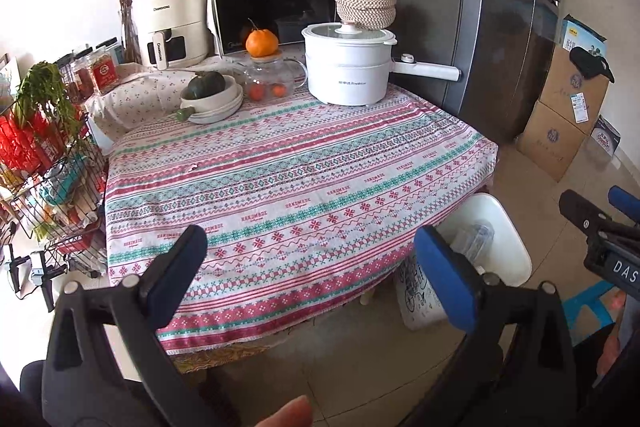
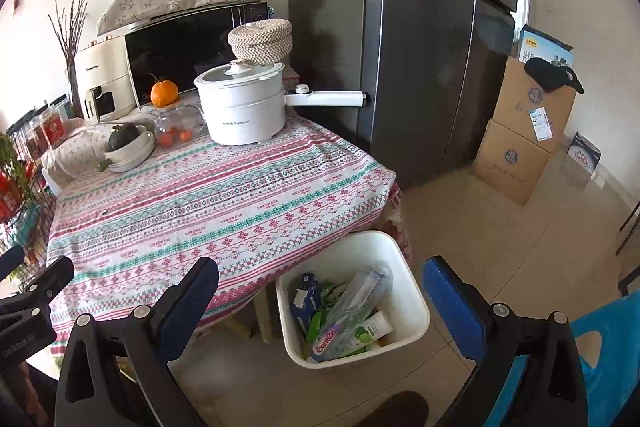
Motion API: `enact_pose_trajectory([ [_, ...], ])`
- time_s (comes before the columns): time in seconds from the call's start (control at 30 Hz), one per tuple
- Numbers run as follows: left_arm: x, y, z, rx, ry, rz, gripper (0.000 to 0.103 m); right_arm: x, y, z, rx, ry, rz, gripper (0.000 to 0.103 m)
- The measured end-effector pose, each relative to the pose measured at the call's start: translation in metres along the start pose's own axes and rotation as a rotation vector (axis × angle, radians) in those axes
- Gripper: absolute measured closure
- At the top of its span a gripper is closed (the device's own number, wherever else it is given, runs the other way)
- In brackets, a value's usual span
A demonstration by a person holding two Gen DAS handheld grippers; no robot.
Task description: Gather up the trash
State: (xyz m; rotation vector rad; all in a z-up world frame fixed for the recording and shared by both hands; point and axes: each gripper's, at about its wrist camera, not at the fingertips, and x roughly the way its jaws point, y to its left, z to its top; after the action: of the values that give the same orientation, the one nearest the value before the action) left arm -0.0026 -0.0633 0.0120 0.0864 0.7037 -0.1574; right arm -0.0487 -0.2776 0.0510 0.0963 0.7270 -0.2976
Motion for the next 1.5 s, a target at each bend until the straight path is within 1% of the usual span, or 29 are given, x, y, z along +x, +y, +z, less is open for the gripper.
enact_pose_trajectory([
  [0.23,-0.005,0.002,0.0,-0.001,-0.021,-0.004,0.0,-0.004,0.013,-0.002,-0.043,-0.026,-0.011,0.0],
  [0.6,-0.004,0.001,0.0,-0.003,-0.011,-0.017,0.0,0.001,0.013,-0.004,-0.044,-0.011,-0.004,0.0],
  [1.5,-0.006,-0.003,-0.001,-0.001,-0.008,-0.023,0.0,0.001,0.014,-0.005,-0.049,-0.013,-0.004,0.0],
])
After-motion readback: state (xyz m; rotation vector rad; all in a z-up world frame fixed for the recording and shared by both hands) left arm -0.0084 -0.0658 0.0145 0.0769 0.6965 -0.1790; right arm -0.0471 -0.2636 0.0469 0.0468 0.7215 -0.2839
